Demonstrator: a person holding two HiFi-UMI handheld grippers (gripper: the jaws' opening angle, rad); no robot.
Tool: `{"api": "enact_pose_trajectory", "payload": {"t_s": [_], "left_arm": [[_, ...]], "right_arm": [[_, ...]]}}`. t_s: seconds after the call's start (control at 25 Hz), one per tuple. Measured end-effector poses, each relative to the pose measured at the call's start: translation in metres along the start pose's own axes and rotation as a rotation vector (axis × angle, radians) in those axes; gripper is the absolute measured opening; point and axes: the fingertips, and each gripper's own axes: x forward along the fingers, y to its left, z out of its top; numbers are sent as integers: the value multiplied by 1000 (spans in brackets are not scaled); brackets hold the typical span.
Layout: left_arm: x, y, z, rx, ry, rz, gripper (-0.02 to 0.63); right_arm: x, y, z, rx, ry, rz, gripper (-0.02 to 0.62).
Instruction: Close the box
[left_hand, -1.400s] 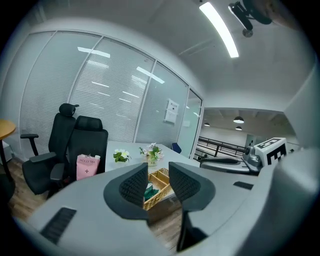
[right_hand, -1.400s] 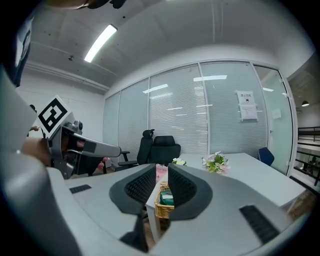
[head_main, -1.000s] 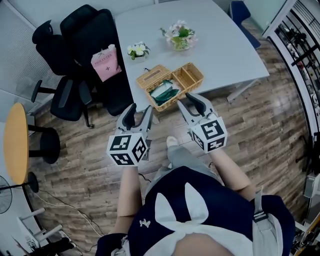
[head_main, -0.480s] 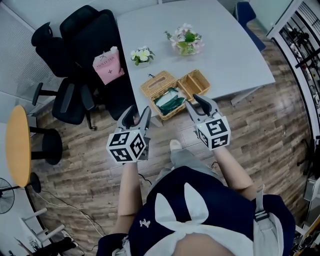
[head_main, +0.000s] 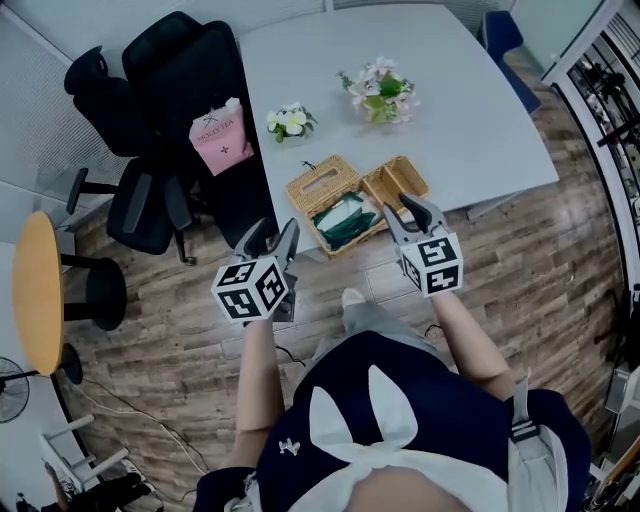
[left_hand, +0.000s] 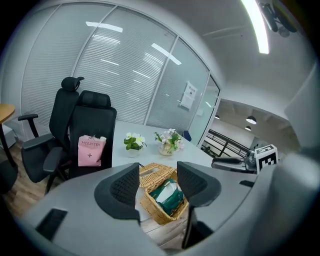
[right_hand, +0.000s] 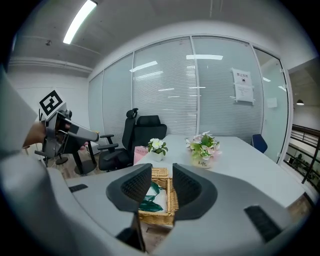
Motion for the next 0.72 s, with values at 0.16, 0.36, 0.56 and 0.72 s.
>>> {"api": "enact_pose_trajectory", "payload": {"t_s": [0.16,0.36,0.56,0.72], "left_arm": [[19,10,-3,-13,31,2,225],[41,20,-12,-36,77,13,227],[59,31,-21,-99,105,20,225],[70,38,-27,-144,119,12,225]], "right_arm": [[17,-13,-10,-7,42,-7,140],[36,-28,-28,-14,112,-2,147],[51,-44,-50,-15,192,2,156],[58,-54,-68,-9,251,-3,160]]}}
